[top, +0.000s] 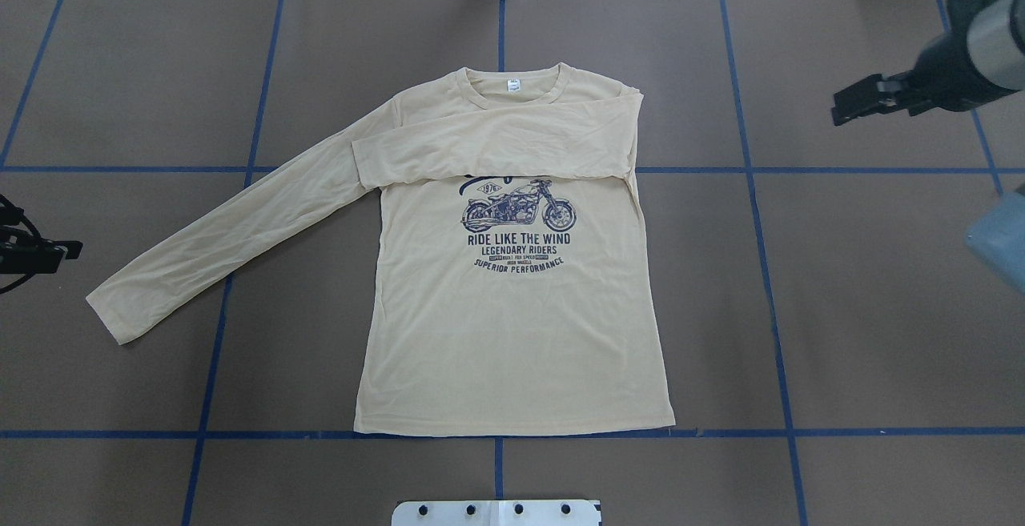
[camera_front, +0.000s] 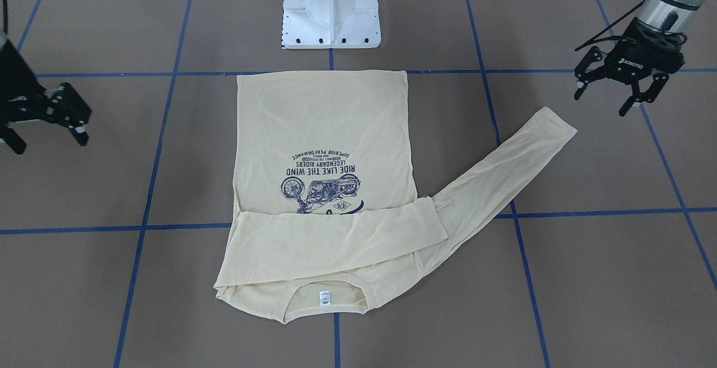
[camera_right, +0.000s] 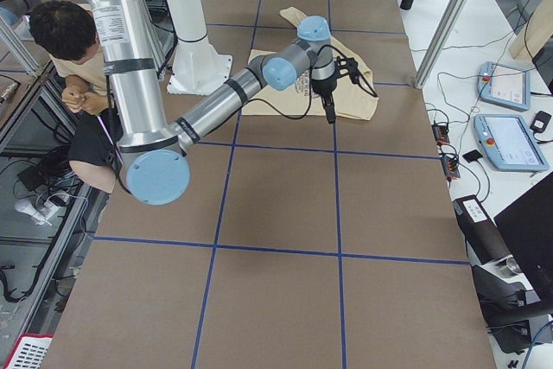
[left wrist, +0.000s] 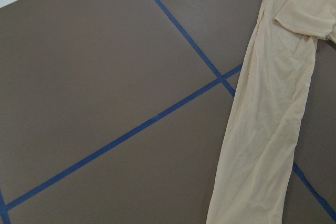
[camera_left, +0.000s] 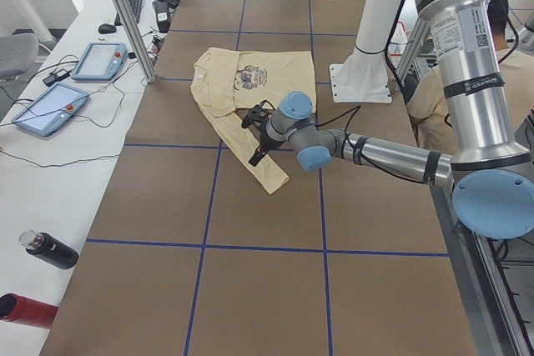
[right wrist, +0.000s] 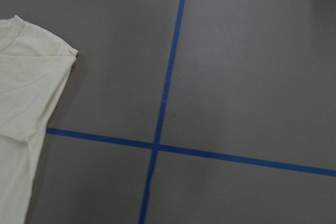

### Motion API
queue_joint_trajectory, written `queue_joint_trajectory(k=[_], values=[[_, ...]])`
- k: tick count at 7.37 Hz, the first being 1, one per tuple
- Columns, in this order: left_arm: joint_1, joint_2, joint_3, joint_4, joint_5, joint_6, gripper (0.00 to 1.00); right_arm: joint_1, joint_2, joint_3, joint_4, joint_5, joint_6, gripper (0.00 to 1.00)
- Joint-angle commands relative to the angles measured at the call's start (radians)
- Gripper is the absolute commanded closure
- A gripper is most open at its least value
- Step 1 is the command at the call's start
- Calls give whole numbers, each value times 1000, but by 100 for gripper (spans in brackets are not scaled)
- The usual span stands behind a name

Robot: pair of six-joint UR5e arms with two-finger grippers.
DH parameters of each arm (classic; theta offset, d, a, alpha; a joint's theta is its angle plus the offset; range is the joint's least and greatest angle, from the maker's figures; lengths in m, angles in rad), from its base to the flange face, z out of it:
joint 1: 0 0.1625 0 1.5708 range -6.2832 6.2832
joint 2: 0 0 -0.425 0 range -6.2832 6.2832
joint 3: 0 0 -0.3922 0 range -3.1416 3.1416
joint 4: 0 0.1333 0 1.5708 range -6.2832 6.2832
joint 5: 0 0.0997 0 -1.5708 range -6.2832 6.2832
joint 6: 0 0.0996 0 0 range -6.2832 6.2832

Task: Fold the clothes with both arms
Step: 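Grasp the other sleeve cuff with the left gripper while the right arm withdraws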

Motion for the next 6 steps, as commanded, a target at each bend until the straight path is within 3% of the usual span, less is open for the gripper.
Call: queue_joint_trajectory(k=[1,3,5,6], values=[[128,18,28,-5,107,-64,0,148,-255,-7,186,139,-143,0],[275,18,86,-50,231,-192,0,172,-297,-12,223,144,-180,0],[328,12,209,-187,263,-222,18,172,-296,-9,223,145,-177,0],[328,11,216,-212,263,-219,23,172,-291,-9,223,145,-177,0]])
